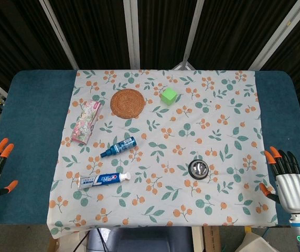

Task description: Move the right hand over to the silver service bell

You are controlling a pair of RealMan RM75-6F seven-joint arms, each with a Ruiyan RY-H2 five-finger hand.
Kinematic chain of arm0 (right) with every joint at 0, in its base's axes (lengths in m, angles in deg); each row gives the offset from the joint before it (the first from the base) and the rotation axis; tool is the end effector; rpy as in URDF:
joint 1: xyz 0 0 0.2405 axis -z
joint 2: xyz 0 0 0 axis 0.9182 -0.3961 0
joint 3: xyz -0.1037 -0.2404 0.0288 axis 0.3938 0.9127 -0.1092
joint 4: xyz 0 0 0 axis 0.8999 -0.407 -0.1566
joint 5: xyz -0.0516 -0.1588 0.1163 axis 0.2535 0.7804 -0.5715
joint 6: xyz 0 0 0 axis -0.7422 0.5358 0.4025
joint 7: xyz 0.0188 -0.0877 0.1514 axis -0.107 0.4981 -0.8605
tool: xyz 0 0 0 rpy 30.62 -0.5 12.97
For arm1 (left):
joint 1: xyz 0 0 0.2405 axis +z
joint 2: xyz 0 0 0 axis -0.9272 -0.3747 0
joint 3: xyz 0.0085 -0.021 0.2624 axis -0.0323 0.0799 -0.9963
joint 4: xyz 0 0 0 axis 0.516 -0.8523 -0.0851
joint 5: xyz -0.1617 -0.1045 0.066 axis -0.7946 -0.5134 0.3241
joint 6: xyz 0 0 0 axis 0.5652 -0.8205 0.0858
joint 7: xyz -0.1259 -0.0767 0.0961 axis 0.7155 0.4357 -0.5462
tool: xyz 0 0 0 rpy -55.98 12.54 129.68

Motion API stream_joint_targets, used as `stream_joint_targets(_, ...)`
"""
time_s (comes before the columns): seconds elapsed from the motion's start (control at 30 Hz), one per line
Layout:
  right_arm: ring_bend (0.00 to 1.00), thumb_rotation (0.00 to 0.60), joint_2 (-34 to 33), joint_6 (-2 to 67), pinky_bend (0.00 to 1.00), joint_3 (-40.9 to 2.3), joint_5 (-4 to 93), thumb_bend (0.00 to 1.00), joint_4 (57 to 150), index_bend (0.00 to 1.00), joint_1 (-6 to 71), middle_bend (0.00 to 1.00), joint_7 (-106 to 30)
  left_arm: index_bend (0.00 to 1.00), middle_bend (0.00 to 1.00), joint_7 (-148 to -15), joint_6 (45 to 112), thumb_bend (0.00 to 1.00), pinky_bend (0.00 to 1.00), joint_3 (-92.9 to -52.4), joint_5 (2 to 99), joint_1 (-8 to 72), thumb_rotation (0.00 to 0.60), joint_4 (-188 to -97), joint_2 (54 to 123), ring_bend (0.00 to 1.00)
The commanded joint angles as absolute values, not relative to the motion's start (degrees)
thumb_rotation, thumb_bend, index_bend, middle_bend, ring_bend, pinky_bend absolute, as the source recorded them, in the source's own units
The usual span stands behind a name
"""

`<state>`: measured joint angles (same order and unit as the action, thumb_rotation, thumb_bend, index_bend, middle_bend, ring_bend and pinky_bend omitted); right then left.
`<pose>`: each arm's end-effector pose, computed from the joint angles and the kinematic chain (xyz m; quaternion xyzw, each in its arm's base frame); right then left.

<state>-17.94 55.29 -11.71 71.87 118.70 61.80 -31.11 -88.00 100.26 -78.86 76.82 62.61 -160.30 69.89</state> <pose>-0.3079 -0.2122 0.1615 0.6310 -0.3282 0.3753 0.5943 -0.3162 0.2134 0.1656 -0.6278 -0.3339 -0.3515 0.6089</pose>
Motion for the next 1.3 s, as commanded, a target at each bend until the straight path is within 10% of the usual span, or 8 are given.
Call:
stream_joint_targets(0.03,0.00,0.600,-18.0,55.2,0.00,-11.7,71.8,0.31,118.8,0.00,61.8,0.00,-31.0,0.00,0.00,-87.9,100.1,0.03,0.00,-78.8,76.7,62.6,0.600,-160.5,69.8,0.00)
stream_joint_targets(1.1,0.00,0.600,-16.4,52.9,0.00,-10.7,74.3,0.30,120.1,0.00,60.1,0.00,-27.2,0.00,0.00,-88.5,99.5,0.03,0.00,-78.8,75.6,62.6,0.600,-162.1,69.7,0.00)
stream_joint_targets(1.3,0.00,0.600,-12.4,48.2,0.00,-11.2,74.3,0.64,120.8,0.00,57.1,0.00,-17.5,0.00,0.00,-88.8,99.3,0.03,0.00,-78.9,75.6,62.6,0.600,-162.2,69.8,0.00)
